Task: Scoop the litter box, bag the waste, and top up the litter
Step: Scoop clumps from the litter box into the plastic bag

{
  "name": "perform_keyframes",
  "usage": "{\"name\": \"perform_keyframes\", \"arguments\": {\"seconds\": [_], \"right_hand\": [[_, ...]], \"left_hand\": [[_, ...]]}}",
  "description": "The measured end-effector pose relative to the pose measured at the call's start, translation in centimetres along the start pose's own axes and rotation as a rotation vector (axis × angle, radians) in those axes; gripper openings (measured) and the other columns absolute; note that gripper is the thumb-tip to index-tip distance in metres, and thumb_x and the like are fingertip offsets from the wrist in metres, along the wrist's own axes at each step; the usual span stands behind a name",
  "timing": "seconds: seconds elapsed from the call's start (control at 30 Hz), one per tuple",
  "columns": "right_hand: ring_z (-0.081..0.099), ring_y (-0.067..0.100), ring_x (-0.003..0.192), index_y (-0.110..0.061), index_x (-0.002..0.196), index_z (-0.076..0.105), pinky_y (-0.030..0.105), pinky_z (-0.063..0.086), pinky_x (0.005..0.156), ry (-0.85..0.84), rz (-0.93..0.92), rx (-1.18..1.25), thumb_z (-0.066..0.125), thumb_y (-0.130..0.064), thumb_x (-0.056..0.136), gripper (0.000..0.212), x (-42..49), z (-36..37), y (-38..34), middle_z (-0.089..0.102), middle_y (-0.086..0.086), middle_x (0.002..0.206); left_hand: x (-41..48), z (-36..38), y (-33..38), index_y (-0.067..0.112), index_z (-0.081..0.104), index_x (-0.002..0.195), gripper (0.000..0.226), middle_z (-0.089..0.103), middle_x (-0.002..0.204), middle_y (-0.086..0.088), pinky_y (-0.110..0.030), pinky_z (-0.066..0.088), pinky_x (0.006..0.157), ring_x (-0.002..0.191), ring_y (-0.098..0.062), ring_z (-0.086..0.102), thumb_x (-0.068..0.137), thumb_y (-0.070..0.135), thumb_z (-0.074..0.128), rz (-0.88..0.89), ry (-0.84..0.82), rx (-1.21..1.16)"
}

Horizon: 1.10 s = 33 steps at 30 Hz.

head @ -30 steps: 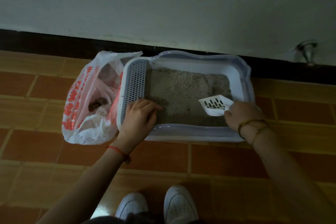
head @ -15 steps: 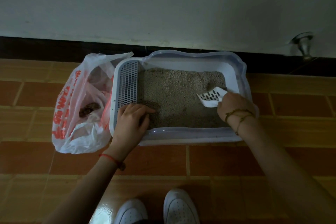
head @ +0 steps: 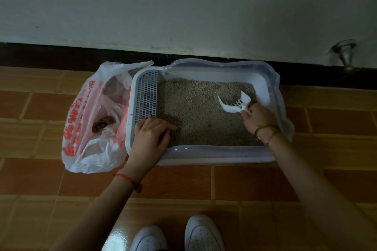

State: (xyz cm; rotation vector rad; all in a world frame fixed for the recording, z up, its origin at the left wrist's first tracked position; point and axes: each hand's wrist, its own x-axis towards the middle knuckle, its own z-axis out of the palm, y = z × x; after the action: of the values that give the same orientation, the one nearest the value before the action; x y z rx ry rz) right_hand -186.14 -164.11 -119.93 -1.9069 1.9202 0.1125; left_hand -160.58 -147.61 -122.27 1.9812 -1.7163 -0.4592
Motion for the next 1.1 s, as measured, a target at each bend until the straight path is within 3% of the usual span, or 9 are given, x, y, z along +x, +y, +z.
{"name": "perform_keyframes", "arguments": {"seconds": [0.1,0.23,0.4,0.6,0.83,1.1], "right_hand": [[0.053,0.025,0.073,-0.004,0.103,0.057,0.027,0.033,0.055,0.011,-0.003,0.046,0.045,-0.033,0.095,0.033,-0.4,0.0,0.1,0.057,0.01,0.083],[0.057,0.026,0.074,-0.008,0.102,0.056,0.031,0.043,0.06,0.06,-0.029,0.085,0.046,-0.038,0.094,0.033,-1.2,-0.9,-0.3,0.06,0.009,0.083],[0.059,0.027,0.082,-0.009,0.107,0.056,0.03,0.042,0.065,0.087,-0.085,0.129,0.048,-0.036,0.094,0.031,-3.4,-2.6,-0.9,0.063,0.01,0.092],[0.047,0.016,0.072,-0.013,0.105,0.052,0.021,0.021,0.048,0.167,-0.119,0.075,0.048,-0.037,0.096,0.027,-6.2,-3.9,-1.3,0.055,-0.001,0.085],[0.044,0.009,0.058,-0.013,0.095,0.052,0.018,0.026,0.046,0.319,-0.239,0.227,0.052,-0.034,0.094,0.021,-7.5,-3.7,-1.2,0.052,-0.007,0.075],[0.039,-0.005,0.055,-0.014,0.096,0.056,0.014,0.023,0.047,0.323,-0.276,0.291,0.055,-0.034,0.093,0.02,-8.1,-4.3,-1.3,0.046,-0.015,0.071]], "left_hand": [[0.0,-0.1,0.0,0.027,0.071,0.099,0.03,0.068,0.097,0.009,-0.039,0.038,0.087,0.095,-0.019,0.059,0.088,0.029,0.043,-0.003,-0.012,-0.002],[0.0,-0.2,0.2,0.026,0.071,0.099,0.031,0.067,0.097,0.009,-0.04,0.039,0.089,0.096,-0.018,0.059,0.088,0.029,0.043,0.0,-0.025,0.0],[-0.1,-0.5,0.2,0.026,0.071,0.1,0.031,0.067,0.095,0.009,-0.041,0.041,0.087,0.094,-0.018,0.061,0.088,0.028,0.043,0.006,-0.033,-0.004],[-0.3,-1.2,0.5,0.021,0.071,0.1,0.029,0.067,0.091,0.004,-0.037,0.045,0.083,0.089,-0.019,0.06,0.085,0.018,0.047,0.023,-0.024,-0.041],[-0.2,-2.6,1.3,0.014,0.072,0.101,0.027,0.067,0.094,-0.004,-0.033,0.05,0.077,0.088,-0.02,0.061,0.085,0.009,0.051,0.032,0.025,-0.08],[-0.6,-2.8,1.3,0.015,0.07,0.104,0.027,0.065,0.093,-0.005,-0.028,0.044,0.076,0.088,-0.019,0.058,0.086,-0.002,0.06,0.029,0.01,-0.071]]}}
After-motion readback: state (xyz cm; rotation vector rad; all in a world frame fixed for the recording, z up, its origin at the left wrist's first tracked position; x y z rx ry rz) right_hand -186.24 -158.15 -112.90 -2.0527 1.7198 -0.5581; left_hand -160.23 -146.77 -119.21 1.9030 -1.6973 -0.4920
